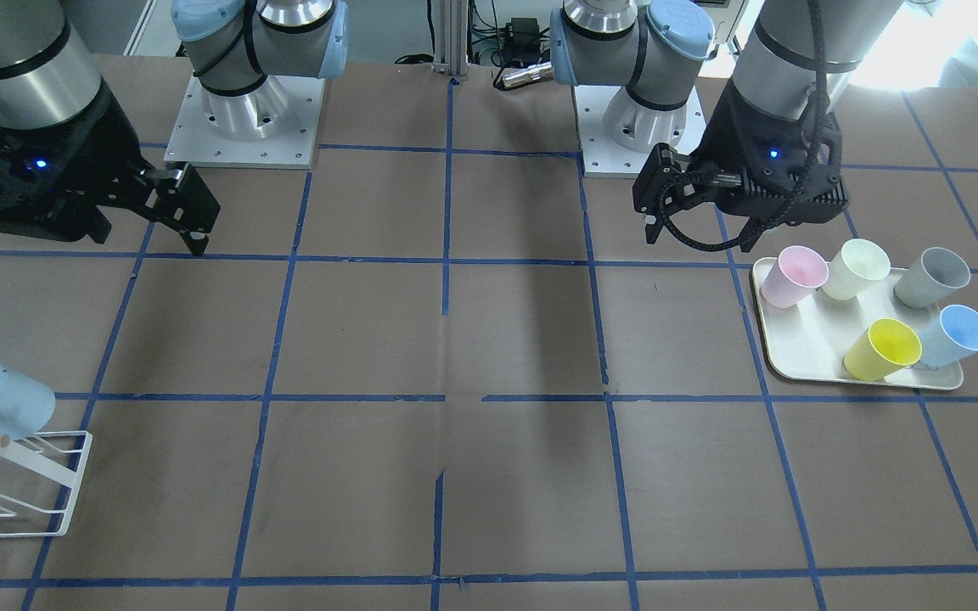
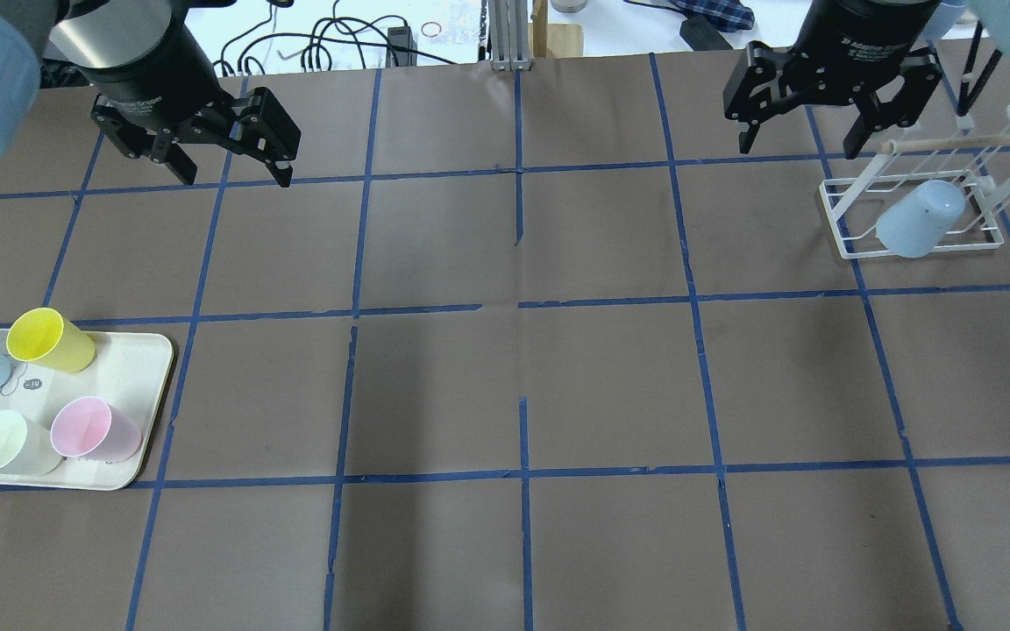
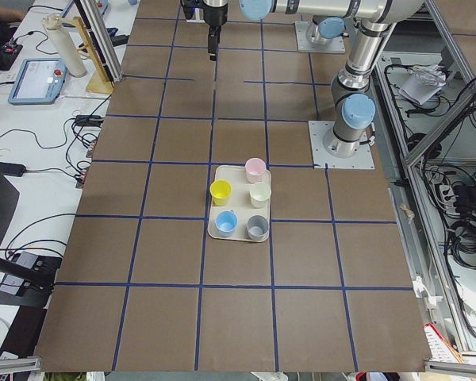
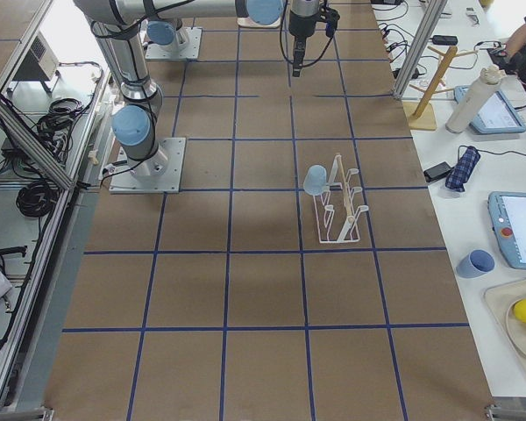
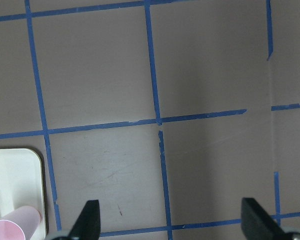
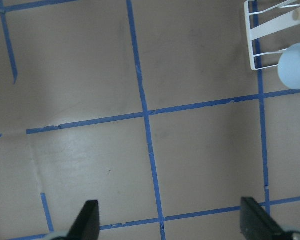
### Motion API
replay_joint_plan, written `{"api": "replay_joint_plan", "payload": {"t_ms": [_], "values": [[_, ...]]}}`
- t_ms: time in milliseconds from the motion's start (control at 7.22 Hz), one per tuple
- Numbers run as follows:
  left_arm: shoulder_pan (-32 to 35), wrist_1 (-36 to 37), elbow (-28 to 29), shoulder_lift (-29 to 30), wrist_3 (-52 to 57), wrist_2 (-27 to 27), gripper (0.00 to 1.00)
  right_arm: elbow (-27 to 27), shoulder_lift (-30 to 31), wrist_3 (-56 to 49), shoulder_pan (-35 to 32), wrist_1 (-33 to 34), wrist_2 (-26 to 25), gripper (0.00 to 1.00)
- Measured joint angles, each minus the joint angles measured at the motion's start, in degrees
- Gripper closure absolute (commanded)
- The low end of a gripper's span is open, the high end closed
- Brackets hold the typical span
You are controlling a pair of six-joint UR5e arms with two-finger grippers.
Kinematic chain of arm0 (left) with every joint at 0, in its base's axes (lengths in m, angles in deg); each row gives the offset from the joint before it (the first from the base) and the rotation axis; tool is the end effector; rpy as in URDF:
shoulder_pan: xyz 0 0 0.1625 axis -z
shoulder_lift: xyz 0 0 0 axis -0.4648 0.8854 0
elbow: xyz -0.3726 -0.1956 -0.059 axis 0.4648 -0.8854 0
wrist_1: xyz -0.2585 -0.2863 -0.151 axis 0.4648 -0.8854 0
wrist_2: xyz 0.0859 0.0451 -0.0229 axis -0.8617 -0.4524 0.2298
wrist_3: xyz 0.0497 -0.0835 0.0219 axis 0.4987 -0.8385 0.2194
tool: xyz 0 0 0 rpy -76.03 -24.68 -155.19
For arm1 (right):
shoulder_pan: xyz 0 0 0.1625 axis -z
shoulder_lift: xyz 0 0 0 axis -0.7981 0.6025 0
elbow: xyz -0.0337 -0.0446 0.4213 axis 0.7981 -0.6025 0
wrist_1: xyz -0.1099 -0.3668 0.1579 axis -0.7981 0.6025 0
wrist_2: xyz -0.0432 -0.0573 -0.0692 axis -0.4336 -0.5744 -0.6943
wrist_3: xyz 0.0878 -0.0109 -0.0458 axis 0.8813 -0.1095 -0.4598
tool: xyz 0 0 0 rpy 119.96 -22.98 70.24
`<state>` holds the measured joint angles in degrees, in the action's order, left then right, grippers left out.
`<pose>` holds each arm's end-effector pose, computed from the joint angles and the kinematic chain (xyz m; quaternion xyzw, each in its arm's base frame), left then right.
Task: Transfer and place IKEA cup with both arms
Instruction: 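Move the right gripper down to the light blue cup on the wire rack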
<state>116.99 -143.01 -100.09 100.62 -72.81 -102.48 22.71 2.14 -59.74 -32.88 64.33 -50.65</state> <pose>-0.1280 -0.5179 0.5060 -0.0417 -0.9988 0.0263 0.0034 0.0937 -0.5392 0.5073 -0.0791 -0.9969 -0.0018 0.0032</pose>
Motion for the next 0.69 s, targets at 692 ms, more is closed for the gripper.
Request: {"api": "replay_joint_plan", "payload": {"t_ms": [692], "values": [[0.09, -0.01, -0.08, 0.0, -0.12, 0.07, 0.0, 0.99, -4.53, -15.05, 11.53, 7.32, -5.11, 0.0]]}}
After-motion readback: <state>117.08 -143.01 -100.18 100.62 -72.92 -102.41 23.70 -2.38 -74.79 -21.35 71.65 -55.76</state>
